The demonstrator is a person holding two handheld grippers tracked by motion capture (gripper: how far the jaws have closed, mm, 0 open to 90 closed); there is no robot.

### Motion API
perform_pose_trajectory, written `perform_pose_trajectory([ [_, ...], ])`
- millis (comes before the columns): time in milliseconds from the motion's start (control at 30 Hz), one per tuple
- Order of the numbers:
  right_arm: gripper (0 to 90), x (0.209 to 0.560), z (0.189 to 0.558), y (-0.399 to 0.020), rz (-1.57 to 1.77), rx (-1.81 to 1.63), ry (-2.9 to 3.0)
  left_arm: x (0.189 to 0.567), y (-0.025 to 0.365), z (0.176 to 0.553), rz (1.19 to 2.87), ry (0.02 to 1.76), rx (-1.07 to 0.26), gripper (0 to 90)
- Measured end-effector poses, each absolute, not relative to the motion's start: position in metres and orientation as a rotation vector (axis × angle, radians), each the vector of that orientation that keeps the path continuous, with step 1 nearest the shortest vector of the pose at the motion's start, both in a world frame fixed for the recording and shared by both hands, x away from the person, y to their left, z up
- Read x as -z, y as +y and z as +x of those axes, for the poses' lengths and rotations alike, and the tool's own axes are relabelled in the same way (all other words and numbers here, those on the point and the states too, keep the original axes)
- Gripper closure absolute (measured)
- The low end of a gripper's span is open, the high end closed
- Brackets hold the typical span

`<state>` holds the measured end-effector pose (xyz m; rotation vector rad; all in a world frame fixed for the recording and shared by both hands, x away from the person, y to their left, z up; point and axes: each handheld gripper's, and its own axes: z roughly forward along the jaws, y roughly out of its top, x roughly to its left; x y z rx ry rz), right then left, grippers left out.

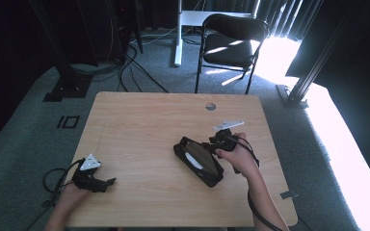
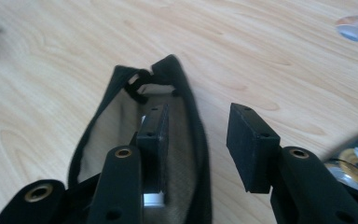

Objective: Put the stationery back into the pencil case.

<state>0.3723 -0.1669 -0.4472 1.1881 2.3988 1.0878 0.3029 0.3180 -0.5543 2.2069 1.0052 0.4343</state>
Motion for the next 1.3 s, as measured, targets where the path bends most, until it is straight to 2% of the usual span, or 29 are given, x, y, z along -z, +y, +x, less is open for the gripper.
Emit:
perform_pose_trajectory([
  [600,49.5,0.458,0.398,-0.211,1.379,-1.058,2.150,0.554,0.318,0.303,2.207,1.005,-0.434,1.6],
  [933,45.3,0.484,0.422,-0.230,1.514,-0.976,2.079,0.554,0.318,0.303,2.207,1.005,-0.434,1.6],
  [1300,41.1,0.510,0.440,-0.232,1.597,-0.904,2.060,0.554,0.318,0.303,2.207,1.005,-0.434,1.6],
])
